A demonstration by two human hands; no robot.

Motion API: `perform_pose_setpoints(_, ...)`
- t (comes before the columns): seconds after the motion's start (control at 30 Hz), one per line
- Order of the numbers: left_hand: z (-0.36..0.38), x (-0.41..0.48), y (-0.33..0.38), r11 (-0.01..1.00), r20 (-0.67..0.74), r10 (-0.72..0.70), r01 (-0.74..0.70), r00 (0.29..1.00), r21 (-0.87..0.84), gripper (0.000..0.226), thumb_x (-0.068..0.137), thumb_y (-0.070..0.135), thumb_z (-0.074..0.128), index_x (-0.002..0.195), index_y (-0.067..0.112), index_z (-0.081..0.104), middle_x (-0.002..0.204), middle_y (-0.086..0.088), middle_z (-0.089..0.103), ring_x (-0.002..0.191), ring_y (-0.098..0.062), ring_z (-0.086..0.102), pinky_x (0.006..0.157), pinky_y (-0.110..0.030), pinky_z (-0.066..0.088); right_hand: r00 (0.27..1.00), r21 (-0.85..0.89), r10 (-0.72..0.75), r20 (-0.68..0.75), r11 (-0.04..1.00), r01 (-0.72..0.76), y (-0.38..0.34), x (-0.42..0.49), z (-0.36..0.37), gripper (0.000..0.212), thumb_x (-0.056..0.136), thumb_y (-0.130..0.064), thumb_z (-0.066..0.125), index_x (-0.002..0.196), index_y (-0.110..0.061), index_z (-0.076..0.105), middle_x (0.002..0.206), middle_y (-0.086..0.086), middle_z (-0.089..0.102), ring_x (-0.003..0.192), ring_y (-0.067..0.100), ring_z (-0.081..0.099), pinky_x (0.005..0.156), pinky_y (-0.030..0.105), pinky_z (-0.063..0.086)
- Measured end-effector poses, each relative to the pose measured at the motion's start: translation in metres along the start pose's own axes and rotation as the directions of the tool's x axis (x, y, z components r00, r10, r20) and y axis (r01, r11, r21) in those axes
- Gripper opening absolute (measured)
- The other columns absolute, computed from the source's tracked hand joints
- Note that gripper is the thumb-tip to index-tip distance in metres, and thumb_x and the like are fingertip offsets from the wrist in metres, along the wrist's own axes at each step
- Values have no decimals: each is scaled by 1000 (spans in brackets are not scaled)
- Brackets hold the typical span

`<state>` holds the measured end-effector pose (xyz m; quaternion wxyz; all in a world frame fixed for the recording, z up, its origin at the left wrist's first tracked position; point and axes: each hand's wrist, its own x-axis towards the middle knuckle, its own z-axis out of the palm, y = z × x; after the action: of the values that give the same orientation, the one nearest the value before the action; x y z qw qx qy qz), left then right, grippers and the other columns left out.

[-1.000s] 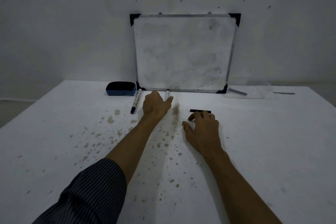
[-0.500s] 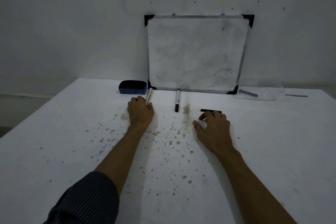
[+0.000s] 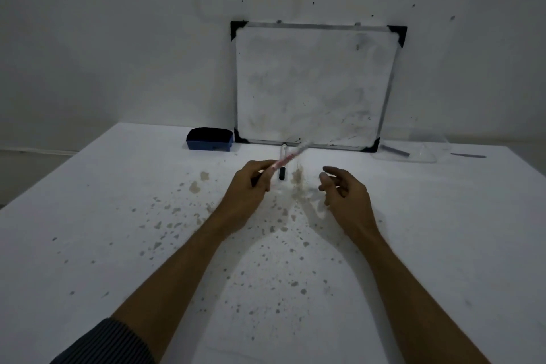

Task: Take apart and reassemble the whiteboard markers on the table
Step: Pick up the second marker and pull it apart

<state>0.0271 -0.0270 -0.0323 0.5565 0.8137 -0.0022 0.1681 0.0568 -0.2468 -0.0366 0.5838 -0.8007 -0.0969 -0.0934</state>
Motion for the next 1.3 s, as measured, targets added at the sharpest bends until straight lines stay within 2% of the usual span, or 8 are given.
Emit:
perform_pose_setpoints(0.27, 9, -13, -3, 997, 214, 50, -37, 975, -69, 26, 104, 20, 58, 128, 16, 68, 78, 0, 66, 67, -11, 60, 62, -25, 51, 998, 357, 48, 31, 932, -56, -12, 0, -8, 25, 103, -26, 58, 119, -12, 70, 92, 9, 72, 56, 11, 50, 47, 17, 41)
perform_pose_setpoints(0.43, 21, -19, 9, 926, 189, 246, -288, 951, 245, 37, 100, 35, 63, 135, 23, 64, 117, 11, 68, 98, -3, 62, 83, -11, 48, 995, 336, 21, 97, 941, -52, -12, -2, -1, 21, 103, -21, 59, 112, -6, 70, 87, 5, 75, 57, 13, 57, 50, 18, 46)
perform_pose_setpoints(0.53, 34, -19, 12, 719, 134, 479, -476, 867, 506, 42, 101, 37, 56, 134, 13, 65, 116, -3, 74, 98, -19, 68, 87, -31, 52, 985, 329, -20, 170, 944, -38, -13, -6, 6, 23, 103, -21, 58, 113, -4, 69, 93, 12, 77, 57, 17, 62, 54, 20, 49)
perform_pose_setpoints(0.67, 27, -15, -1, 681, 274, 484, -555, 831, 477, 32, 105, 22, 53, 131, 7, 64, 108, -10, 72, 91, -23, 68, 80, -26, 52, 982, 104, -70, 177, 993, 52, -7, -7, 7, 29, 106, -32, 51, 102, -12, 71, 83, 5, 77, 55, 18, 64, 53, 30, 52)
perform_pose_setpoints(0.83, 21, -9, -4, 652, 305, 518, -600, 799, 464, 35, 105, 40, 51, 129, 21, 67, 102, 0, 73, 80, -15, 67, 70, -30, 55, 994, -278, -113, 10, 954, 111, -1, -11, 20, 61, 108, -44, 34, 71, -8, 67, 62, 6, 66, 57, 21, 62, 58, 33, 51)
perform_pose_setpoints(1.03, 31, -19, 7, 579, 338, 584, -671, 738, 463, 39, 105, 40, 48, 125, 15, 69, 96, -1, 75, 72, -15, 70, 62, -29, 58, 999, -298, -34, -39, 954, 21, 2, -5, 15, 64, 108, -37, 40, 50, -12, 54, 46, 0, 50, 45, 15, 47, 51, 30, 40)
perform_pose_setpoints(1.2, 33, -15, 5, 723, 323, 468, -567, 823, 395, 38, 106, 40, 49, 127, 18, 71, 106, -2, 79, 84, -17, 73, 74, -38, 60, 980, -287, -190, -59, 943, 165, 6, -6, 14, 61, 104, -21, 43, 42, -19, 41, 37, -6, 37, 32, 11, 34, 43, 23, 29)
perform_pose_setpoints(1.3, 29, -17, 16, 922, 378, 240, -331, 894, 200, 34, 105, 34, 53, 131, 18, 70, 111, -2, 79, 84, -5, 72, 75, -22, 59, 930, -330, -366, -41, 883, 333, 2, -4, 11, 54, 98, -31, 37, 49, -11, 49, 40, 5, 44, 34, 11, 33, 40, 29, 30)
